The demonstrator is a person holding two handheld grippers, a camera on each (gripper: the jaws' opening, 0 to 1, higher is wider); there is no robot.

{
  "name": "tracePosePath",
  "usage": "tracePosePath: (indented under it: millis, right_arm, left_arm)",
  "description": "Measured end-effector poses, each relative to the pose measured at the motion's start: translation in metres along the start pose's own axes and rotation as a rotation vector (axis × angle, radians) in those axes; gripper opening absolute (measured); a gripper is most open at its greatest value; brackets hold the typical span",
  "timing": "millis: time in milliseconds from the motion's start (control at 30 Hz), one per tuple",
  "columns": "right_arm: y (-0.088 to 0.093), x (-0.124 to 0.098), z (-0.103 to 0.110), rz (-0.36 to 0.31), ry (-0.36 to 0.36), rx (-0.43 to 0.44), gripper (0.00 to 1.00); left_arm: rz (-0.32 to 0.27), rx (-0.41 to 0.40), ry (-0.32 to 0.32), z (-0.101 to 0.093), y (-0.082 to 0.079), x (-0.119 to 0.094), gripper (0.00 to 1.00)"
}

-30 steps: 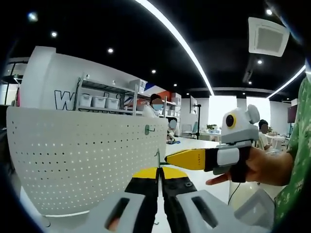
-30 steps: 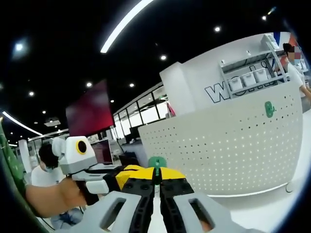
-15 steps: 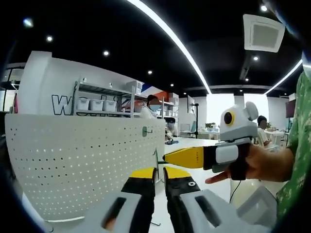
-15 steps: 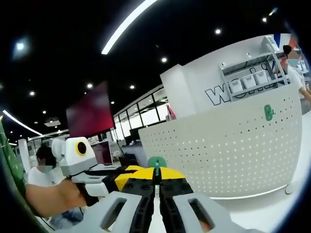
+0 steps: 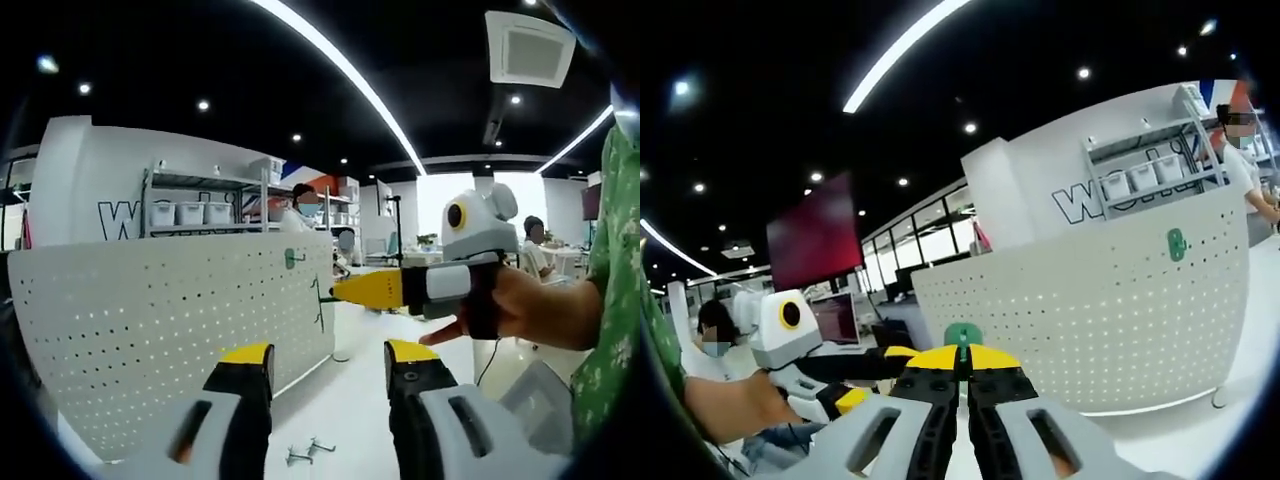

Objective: Insert the hook assembly into the mounting plate slot until the hook locks in place.

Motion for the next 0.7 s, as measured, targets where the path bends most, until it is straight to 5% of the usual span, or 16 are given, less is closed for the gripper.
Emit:
tracePosePath:
  millis: [367,700]
  right_arm:
    - [-0.001,-0.003,-0.009,-0.003,0.025,0.006,0.00]
    - [-0.003,-0.004,-0.019,-0.003,0.052,0.009,0.00]
  left_arm:
    - [-0.010,-0.041,0.075,-0.012,-0.002,0.004,0.97]
    - [-0.033,-0.074,-0.021,0.006,-0.002,-0.001,1.00]
Point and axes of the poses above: the point that each gripper's makers call its tool centre point, and the gripper's own axes: x roughly forward along the fingers, z roughly to its left, y roughly out of its underside, the point moved 3 cm from there along -x, roughly backward along the fingers, and after that the axes turned 12 degrees about z, right-handed, at the moved point
